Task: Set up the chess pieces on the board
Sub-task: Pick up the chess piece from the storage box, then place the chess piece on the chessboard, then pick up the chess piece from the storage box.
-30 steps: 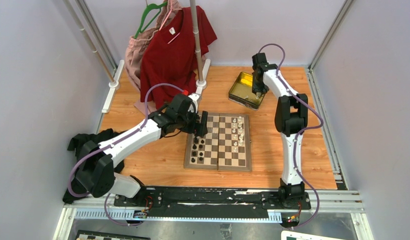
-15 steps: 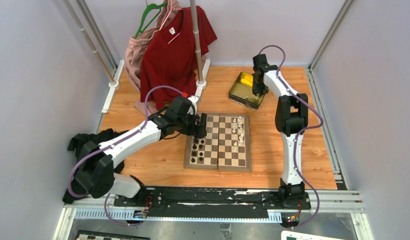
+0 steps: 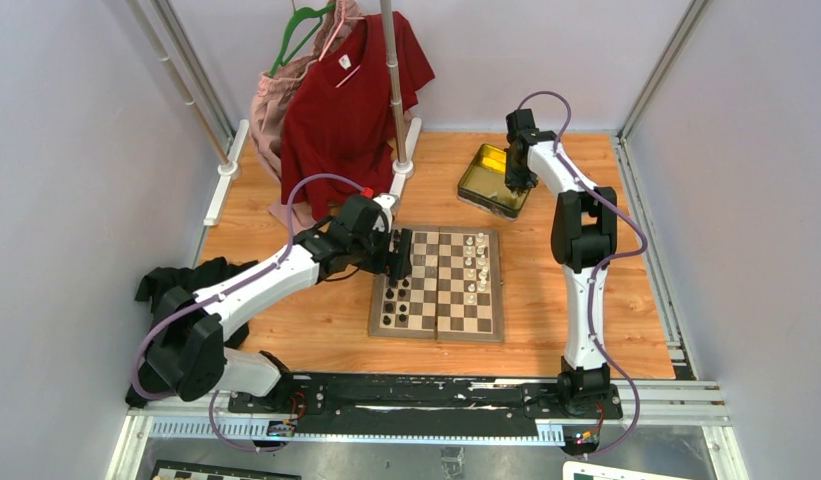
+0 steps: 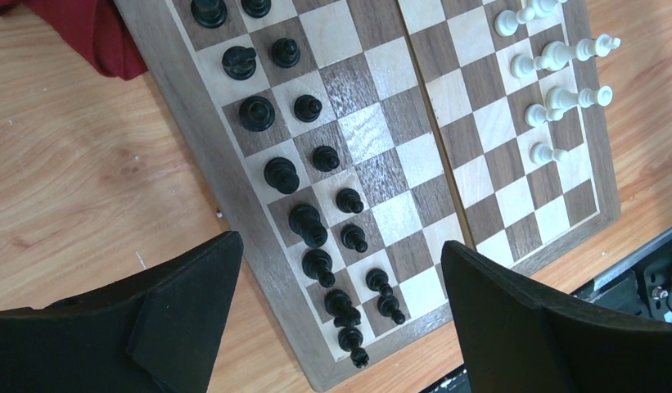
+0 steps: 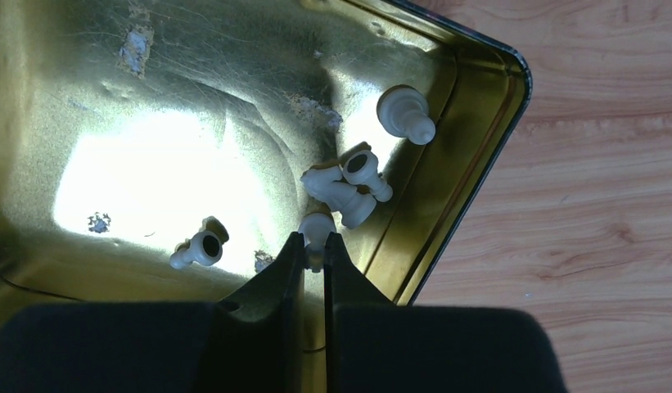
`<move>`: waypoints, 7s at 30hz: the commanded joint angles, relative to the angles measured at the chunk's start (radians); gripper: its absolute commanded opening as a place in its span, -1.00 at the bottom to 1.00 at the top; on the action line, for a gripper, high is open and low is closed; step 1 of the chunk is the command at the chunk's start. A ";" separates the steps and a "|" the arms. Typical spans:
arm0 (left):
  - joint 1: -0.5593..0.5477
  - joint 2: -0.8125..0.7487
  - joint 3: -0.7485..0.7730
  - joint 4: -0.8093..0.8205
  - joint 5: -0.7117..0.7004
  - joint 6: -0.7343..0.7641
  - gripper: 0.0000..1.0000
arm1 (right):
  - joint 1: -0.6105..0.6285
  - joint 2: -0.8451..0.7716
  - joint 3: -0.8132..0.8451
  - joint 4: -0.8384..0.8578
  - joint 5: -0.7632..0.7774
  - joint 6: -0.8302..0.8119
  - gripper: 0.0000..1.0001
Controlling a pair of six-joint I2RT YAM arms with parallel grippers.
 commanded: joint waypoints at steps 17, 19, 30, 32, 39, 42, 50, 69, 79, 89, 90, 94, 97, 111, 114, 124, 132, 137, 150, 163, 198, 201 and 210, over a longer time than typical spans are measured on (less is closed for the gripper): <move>0.001 -0.227 -0.104 -0.006 -0.010 -0.031 0.95 | 0.213 -0.526 -0.374 -0.057 0.085 -0.011 -1.00; 0.000 -0.239 -0.110 -0.009 -0.006 -0.036 0.96 | 0.251 -0.625 -0.471 -0.062 0.085 0.008 -1.00; -0.003 -0.274 -0.125 0.000 -0.005 -0.062 0.96 | 0.549 -1.117 -0.950 -0.123 0.095 0.216 -1.00; -0.004 -0.275 -0.125 0.002 -0.006 -0.069 0.95 | 0.612 -1.155 -0.996 -0.141 0.103 0.259 -1.00; -0.012 -0.294 -0.131 -0.006 -0.030 -0.093 0.95 | 0.750 -1.177 -1.106 -0.144 0.109 0.352 -1.00; -0.014 -0.311 -0.143 -0.008 -0.039 -0.104 0.95 | 0.792 -1.145 -1.118 -0.143 0.127 0.368 -1.00; -0.027 -0.343 -0.166 -0.010 -0.065 -0.124 0.95 | 0.804 -1.122 -1.172 -0.078 0.128 0.369 -1.00; -0.038 -0.338 -0.171 0.001 -0.084 -0.135 0.95 | 0.803 -1.068 -1.253 0.059 0.134 0.339 -1.00; -0.041 -0.326 -0.172 0.010 -0.081 -0.138 0.95 | 0.803 -1.082 -1.271 0.052 0.124 0.357 -0.97; -0.044 -0.320 -0.173 0.018 -0.077 -0.138 0.95 | 0.804 -1.094 -1.260 0.038 0.113 0.355 -0.47; -0.044 -0.318 -0.172 0.017 -0.077 -0.138 0.95 | 0.803 -1.096 -1.253 0.034 0.111 0.351 -0.41; -0.045 -0.308 -0.171 0.025 -0.072 -0.140 0.95 | 0.803 -1.103 -1.212 0.012 0.118 0.331 -0.28; -0.045 -0.304 -0.168 0.030 -0.070 -0.140 0.95 | 0.803 -1.103 -1.170 -0.012 0.123 0.318 -0.27; -0.045 -0.251 -0.066 -0.018 -0.087 -0.089 0.96 | 0.555 -0.927 -0.716 -0.008 0.179 0.067 -0.28; -0.045 -0.225 -0.039 -0.027 -0.089 -0.075 0.96 | 0.412 -0.756 -0.561 0.011 0.131 0.015 -0.28; -0.045 -0.060 0.070 -0.038 -0.086 -0.016 0.97 | 0.173 -0.217 -0.022 -0.019 0.143 -0.117 -0.30; -0.044 0.059 0.109 -0.024 -0.051 0.004 0.97 | 0.082 -0.026 0.093 -0.016 0.177 -0.206 -0.30; -0.038 0.095 0.127 -0.014 -0.030 0.014 0.97 | 0.060 0.007 0.082 -0.012 0.217 -0.267 -0.29; -0.035 0.142 0.119 0.016 0.023 0.015 0.96 | 0.042 0.028 0.022 0.030 0.230 -0.327 -0.26; -0.023 0.149 0.112 0.025 0.034 0.015 0.96 | 0.043 0.086 0.047 0.025 0.204 -0.340 -0.25; 0.020 0.051 0.077 0.007 0.029 0.037 0.96 | 0.078 -0.067 -0.037 0.039 0.117 -0.298 -1.00; 0.020 0.034 0.070 0.007 0.030 0.034 0.96 | 0.082 -0.099 -0.055 0.047 0.107 -0.292 -1.00; 0.023 -0.002 0.068 0.007 0.040 0.012 0.96 | 0.097 -0.256 -0.153 0.058 -0.024 -0.261 -1.00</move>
